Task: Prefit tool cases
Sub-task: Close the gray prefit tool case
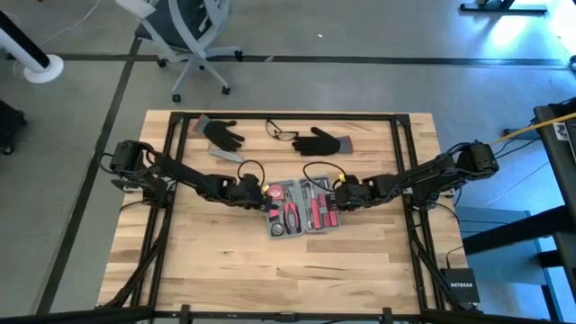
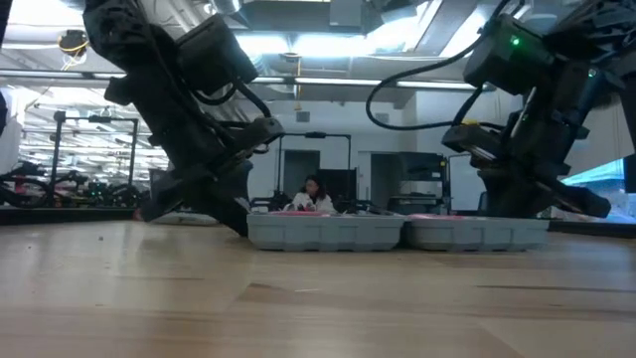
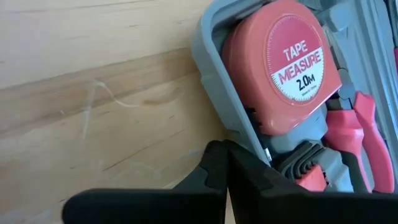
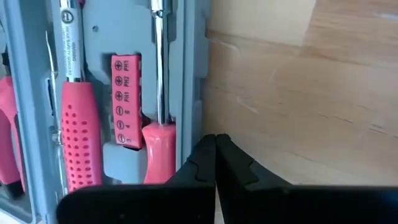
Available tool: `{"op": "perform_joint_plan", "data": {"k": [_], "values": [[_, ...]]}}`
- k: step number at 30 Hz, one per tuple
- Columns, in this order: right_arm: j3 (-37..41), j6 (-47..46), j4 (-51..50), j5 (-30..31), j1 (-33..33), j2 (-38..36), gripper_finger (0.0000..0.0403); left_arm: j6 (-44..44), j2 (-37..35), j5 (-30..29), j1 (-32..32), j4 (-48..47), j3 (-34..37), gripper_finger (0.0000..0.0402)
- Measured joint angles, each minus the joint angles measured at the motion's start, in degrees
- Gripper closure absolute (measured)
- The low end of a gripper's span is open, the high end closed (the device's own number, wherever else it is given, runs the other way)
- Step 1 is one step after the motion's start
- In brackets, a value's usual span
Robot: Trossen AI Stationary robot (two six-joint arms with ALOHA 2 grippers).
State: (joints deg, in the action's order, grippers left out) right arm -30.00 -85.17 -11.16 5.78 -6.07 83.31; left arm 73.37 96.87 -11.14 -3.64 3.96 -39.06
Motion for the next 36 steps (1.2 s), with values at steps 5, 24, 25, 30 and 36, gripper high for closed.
{"op": "perform_joint_plan", "data": {"k": [5, 24, 25, 30, 36], "values": [[-0.11, -0.04, 0.07, -0.09, 0.00, 0.05, 0.0403, -2.70, -2.48, 0.44, 0.00, -0.92, 0.05, 0.0401], [-0.11, -0.09, -1.06, -0.79, 0.02, 0.11, 0.0403, -2.67, -8.16, -0.93, -0.71, -0.50, 0.06, 0.0401], [-0.11, -0.10, -1.07, -0.79, 0.02, 0.11, 0.0403, -2.70, -8.64, -1.14, -0.72, -0.67, -0.03, 0.0401], [-0.11, -0.13, -1.05, -0.83, 0.02, 0.11, 0.0403, -3.54, -10.49, -1.33, -0.70, -1.34, -0.29, 0.0401], [-0.23, -1.01, -0.93, -1.18, 0.04, 1.02, 0.0403, -3.61, -11.39, -1.87, -0.72, -1.02, -0.40, 0.0401]]}}
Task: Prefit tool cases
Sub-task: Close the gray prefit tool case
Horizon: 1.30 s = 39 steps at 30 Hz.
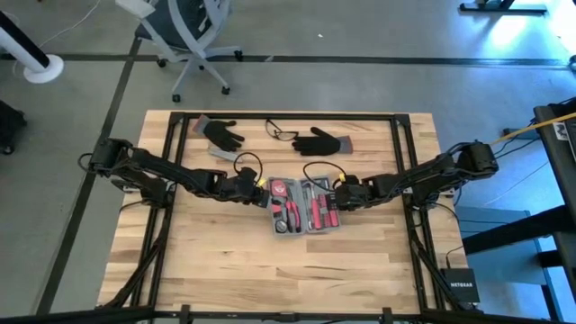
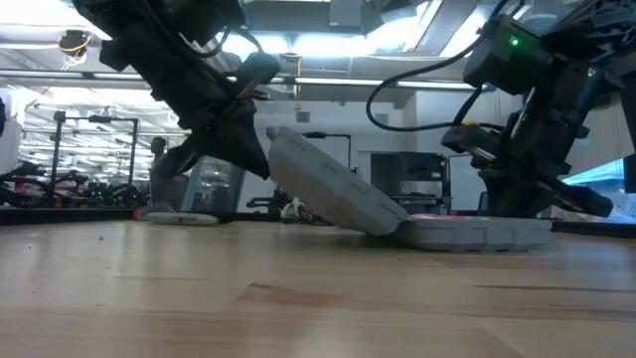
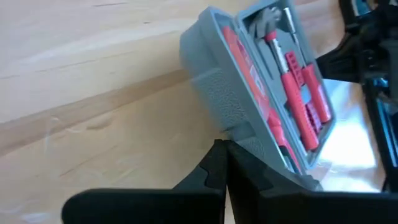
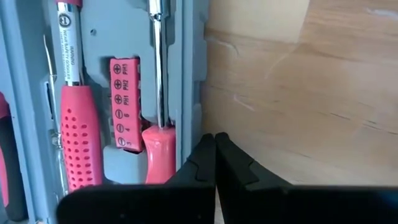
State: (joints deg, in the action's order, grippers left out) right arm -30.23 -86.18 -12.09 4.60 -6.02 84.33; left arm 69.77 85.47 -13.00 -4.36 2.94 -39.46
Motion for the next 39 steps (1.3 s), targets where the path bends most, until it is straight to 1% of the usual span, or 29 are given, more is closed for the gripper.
{"op": "perform_joint_plan", "data": {"k": [6, 12, 20, 27, 32, 39], "values": [[-0.35, -2.32, 1.86, 0.17, 0.00, 1.74, 0.0403, -0.75, 0.02, -0.34, -0.04, -1.38, 0.04, 0.0401], [-2.34, -2.20, 0.72, 0.87, -0.02, 2.85, 0.0403, -0.79, 0.07, -0.08, -0.07, -3.35, 0.08, 0.0401], [-4.66, -2.11, 1.72, 0.61, 0.00, 5.73, 0.0403, -0.64, -0.79, 2.21, -1.20, -3.14, 0.14, 0.0401], [-4.93, -2.13, 3.39, -0.51, 0.04, 6.76, 0.0403, -0.69, -2.17, 2.43, -2.45, -2.94, 0.07, 0.0401], [-4.75, -3.90, 6.61, -0.29, 0.04, 7.45, 0.0403, -0.14, -2.23, 2.08, -2.38, -2.64, 0.07, 0.0401], [-4.79, -4.91, 11.29, -0.71, 0.00, 9.63, 0.0403, -0.75, -2.23, 1.91, -1.61, 1.19, 0.11, 0.0401]]}}
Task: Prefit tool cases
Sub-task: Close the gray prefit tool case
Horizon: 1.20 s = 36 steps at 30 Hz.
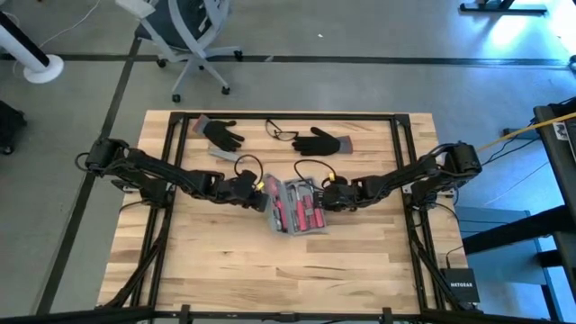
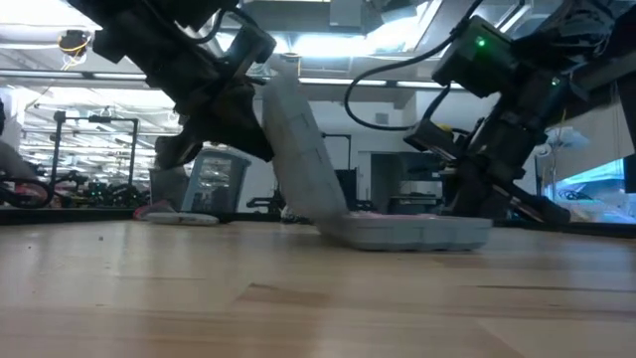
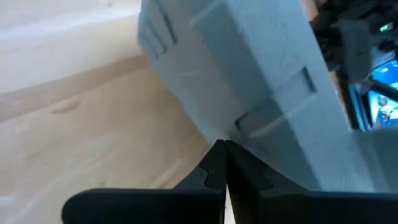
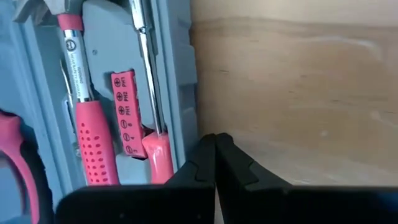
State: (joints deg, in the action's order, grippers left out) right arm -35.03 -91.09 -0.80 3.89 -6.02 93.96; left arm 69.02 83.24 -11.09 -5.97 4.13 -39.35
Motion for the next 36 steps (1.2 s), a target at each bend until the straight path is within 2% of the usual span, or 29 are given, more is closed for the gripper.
{"op": "perform_joint_plan", "data": {"k": [3, 16, 27, 36], "values": [[-0.33, -0.07, 2.80, -0.80, 0.00, 1.37, 0.0403, -0.03, 0.00, -0.02, 0.71, 0.17, -0.02, 0.0401], [-10.88, 4.30, 1.14, 0.20, -0.04, 7.87, 0.0403, -0.95, 0.00, -0.09, 4.12, 5.24, 0.00, 0.0401], [-11.87, 4.89, -1.01, 2.84, 0.54, 5.84, 0.0403, -1.54, 1.33, -1.14, 4.02, 5.53, 0.02, 0.0401], [-11.91, 10.66, -9.53, 5.02, 1.98, -0.11, 0.0403, -0.05, 6.44, -1.07, 2.44, 9.07, 0.06, 0.0401]]}}
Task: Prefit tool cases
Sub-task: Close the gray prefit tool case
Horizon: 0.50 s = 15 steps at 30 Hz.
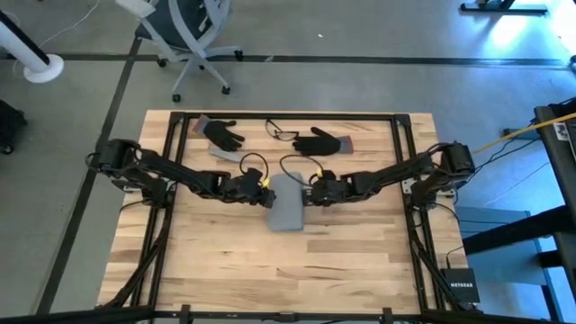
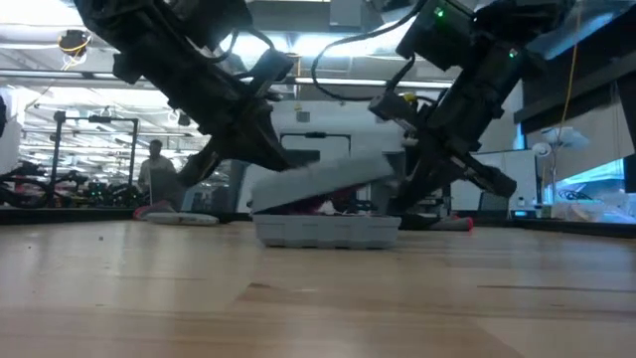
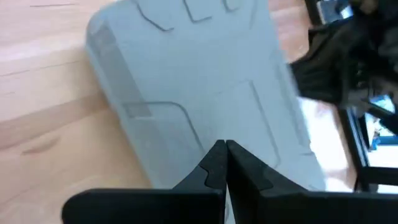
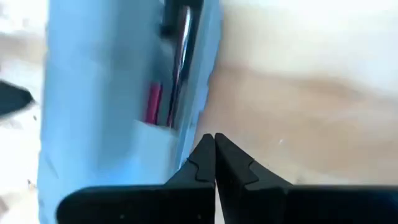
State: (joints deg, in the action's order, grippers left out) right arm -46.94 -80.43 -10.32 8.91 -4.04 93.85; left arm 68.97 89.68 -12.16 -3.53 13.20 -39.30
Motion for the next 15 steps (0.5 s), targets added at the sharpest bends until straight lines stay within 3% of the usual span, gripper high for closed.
{"op": "perform_joint_plan", "data": {"k": [10, 15], "values": [[0.01, 7.21, -8.80, 1.17, 3.62, -9.39, 0.0403, -1.10, 3.46, -1.40, 0.28, 3.52, -0.02, 0.0401], [-0.07, 11.09, 1.64, 0.83, 3.73, -12.01, 0.0403, -0.71, 7.52, -1.88, 0.52, 7.20, -0.19, 0.0401]]}}
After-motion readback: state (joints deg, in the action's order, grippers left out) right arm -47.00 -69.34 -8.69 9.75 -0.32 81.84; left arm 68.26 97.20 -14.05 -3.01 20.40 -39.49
